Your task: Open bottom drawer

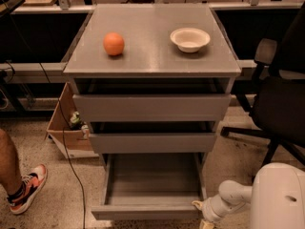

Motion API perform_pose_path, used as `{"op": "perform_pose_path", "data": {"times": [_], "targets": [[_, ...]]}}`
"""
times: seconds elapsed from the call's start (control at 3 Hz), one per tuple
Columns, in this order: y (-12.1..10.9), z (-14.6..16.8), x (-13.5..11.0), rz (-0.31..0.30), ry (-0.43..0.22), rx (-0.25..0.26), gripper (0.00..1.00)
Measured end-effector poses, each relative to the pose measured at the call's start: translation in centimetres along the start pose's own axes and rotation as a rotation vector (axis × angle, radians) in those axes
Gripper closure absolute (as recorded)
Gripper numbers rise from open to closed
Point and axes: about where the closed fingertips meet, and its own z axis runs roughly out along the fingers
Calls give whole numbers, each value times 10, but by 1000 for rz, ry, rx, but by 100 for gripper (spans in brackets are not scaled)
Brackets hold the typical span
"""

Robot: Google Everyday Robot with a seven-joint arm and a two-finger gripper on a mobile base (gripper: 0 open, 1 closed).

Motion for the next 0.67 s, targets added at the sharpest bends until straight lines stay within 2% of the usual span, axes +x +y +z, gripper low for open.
{"op": "perform_pose_path", "data": {"times": [0.33, 0.67], "targets": [[-1, -2, -1, 0, 0, 0, 32], [5, -3, 0, 5, -2, -10, 39]]}}
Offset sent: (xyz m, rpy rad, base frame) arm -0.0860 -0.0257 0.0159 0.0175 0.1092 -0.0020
